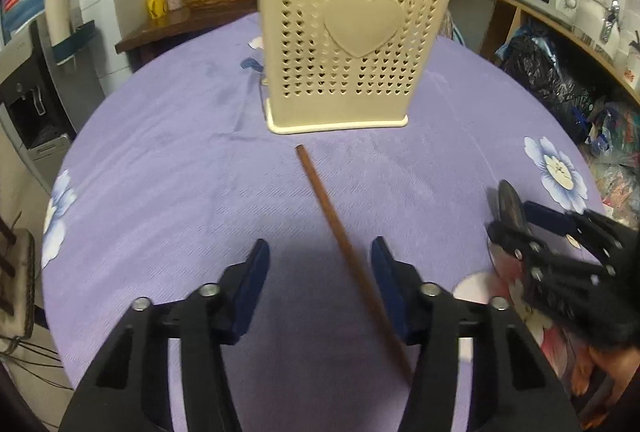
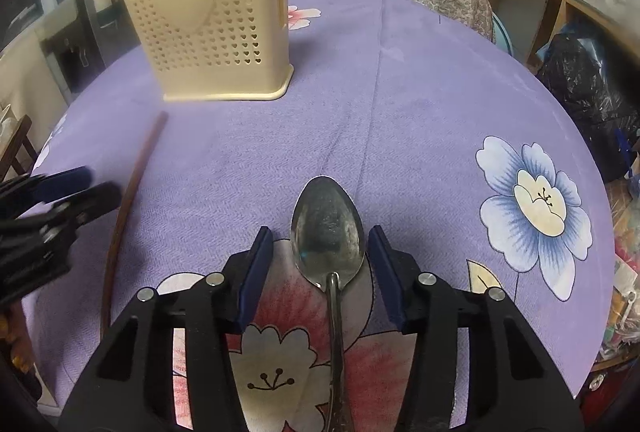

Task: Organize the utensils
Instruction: 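Lower the left tool onto the last wooden chopstick and close while the right holds the spoon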

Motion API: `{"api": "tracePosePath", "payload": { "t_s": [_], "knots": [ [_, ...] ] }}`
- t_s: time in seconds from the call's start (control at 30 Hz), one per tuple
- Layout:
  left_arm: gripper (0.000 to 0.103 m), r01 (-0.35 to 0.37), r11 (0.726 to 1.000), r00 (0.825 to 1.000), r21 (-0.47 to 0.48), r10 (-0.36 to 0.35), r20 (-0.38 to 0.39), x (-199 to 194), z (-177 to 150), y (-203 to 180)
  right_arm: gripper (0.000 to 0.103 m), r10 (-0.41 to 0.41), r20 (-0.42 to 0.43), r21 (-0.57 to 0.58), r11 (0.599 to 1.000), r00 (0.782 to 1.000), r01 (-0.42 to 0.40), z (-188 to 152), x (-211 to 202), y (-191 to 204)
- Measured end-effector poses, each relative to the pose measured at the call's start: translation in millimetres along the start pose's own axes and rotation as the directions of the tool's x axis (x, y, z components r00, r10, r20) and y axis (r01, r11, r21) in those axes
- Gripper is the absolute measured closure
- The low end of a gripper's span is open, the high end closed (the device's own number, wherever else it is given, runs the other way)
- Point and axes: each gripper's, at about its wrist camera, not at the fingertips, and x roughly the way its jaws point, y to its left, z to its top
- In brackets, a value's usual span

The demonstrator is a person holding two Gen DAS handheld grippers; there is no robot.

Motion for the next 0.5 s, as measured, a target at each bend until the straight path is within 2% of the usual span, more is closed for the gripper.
{"api": "tracePosePath", "payload": {
  "t_s": [0.07,0.23,0.3,0.43,0.5],
  "knots": [
    [0.064,0.002,1.0,0.999,-0.031,-0.004,-0.033,14.5,8.5,-0.8,0.055,0.001,-0.001,0.0,1.0,1.0,-0.001,0.1,-0.2,-0.2],
    [0.072,-0.015,0.999,0.999,-0.029,0.014,-0.032,24.1,18.3,-9.6,0.055,-0.001,0.001,0.0,1.0,1.0,0.001,0.3,0.1,-0.2],
    [0.079,-0.017,1.0,0.999,-0.024,0.016,-0.033,26.5,20.5,-13.7,0.055,-0.002,0.002,0.0,1.0,1.0,0.002,-0.2,0.7,0.6],
    [0.09,-0.032,0.999,0.999,-0.017,0.031,-0.031,30.1,24.2,-15.4,0.064,-0.007,0.008,0.0,1.0,1.0,0.007,-0.4,0.9,-0.3],
    [0.091,-0.026,1.0,0.999,-0.015,0.026,-0.034,31.4,25.1,-14.3,0.064,-0.006,0.007,-0.004,1.0,1.0,0.006,-0.1,0.9,-0.1]
  ]
}}
